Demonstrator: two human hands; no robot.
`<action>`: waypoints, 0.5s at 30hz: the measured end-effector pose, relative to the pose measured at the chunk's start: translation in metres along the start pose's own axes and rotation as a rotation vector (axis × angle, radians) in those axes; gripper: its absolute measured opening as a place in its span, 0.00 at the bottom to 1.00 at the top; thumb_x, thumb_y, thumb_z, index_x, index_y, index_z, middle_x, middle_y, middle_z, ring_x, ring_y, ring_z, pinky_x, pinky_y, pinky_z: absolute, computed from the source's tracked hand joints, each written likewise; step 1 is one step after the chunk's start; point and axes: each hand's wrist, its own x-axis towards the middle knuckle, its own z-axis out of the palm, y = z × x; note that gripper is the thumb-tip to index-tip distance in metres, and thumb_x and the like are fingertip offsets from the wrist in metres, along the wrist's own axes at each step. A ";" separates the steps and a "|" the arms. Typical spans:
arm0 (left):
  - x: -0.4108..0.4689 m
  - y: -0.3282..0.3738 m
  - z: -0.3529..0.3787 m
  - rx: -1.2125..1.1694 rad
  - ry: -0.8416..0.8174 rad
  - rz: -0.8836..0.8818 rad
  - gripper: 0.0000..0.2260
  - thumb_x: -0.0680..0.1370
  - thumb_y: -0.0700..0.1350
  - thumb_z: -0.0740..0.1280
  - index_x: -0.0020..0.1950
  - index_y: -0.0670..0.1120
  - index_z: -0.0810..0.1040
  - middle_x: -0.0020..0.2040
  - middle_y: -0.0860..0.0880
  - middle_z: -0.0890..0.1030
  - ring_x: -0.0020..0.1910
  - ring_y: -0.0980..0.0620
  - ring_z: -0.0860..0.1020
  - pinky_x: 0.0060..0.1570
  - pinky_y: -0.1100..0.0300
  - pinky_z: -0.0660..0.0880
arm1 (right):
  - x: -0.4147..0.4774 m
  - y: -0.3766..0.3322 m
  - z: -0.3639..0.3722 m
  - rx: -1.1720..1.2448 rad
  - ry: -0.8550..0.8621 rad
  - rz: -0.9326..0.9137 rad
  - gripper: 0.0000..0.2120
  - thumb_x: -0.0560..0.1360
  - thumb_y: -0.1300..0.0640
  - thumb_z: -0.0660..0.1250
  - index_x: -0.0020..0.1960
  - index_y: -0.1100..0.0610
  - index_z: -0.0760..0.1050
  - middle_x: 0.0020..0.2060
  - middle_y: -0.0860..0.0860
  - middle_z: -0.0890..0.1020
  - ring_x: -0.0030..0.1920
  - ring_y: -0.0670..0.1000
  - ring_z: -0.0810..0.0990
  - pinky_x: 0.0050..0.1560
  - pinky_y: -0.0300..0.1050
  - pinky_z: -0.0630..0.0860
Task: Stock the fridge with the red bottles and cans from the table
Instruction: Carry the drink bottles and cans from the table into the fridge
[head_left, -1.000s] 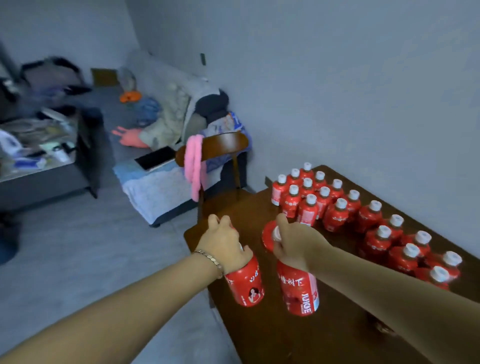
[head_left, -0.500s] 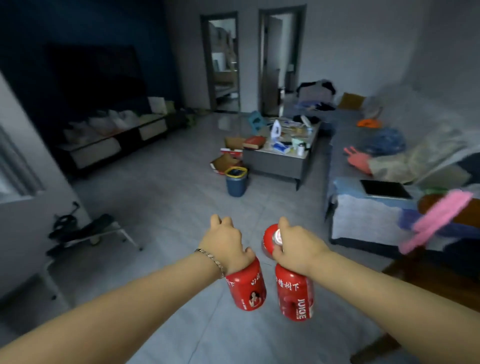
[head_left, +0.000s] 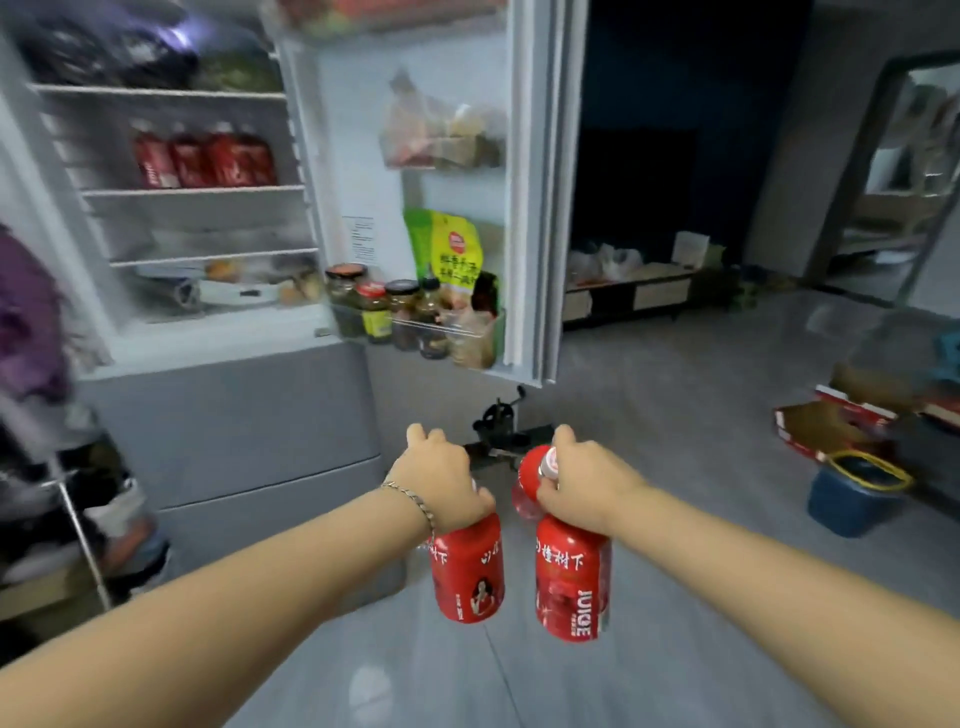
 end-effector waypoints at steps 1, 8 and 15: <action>0.007 -0.018 0.000 -0.001 -0.005 -0.032 0.20 0.77 0.56 0.55 0.46 0.43 0.80 0.49 0.41 0.76 0.53 0.44 0.68 0.56 0.54 0.62 | 0.019 -0.014 0.000 0.001 -0.009 -0.035 0.21 0.75 0.53 0.61 0.63 0.62 0.61 0.54 0.62 0.78 0.54 0.63 0.78 0.42 0.47 0.68; 0.090 -0.157 -0.012 -0.022 -0.001 -0.283 0.19 0.77 0.55 0.55 0.40 0.43 0.77 0.48 0.43 0.78 0.54 0.46 0.70 0.61 0.51 0.61 | 0.178 -0.112 -0.005 -0.090 0.008 -0.301 0.20 0.75 0.53 0.60 0.62 0.62 0.62 0.56 0.62 0.77 0.55 0.62 0.78 0.41 0.45 0.67; 0.166 -0.287 -0.027 -0.057 0.095 -0.461 0.17 0.77 0.54 0.56 0.47 0.42 0.77 0.53 0.40 0.75 0.55 0.43 0.68 0.59 0.53 0.62 | 0.319 -0.215 -0.017 -0.078 0.055 -0.462 0.18 0.75 0.55 0.60 0.60 0.63 0.64 0.54 0.61 0.79 0.54 0.62 0.78 0.41 0.44 0.67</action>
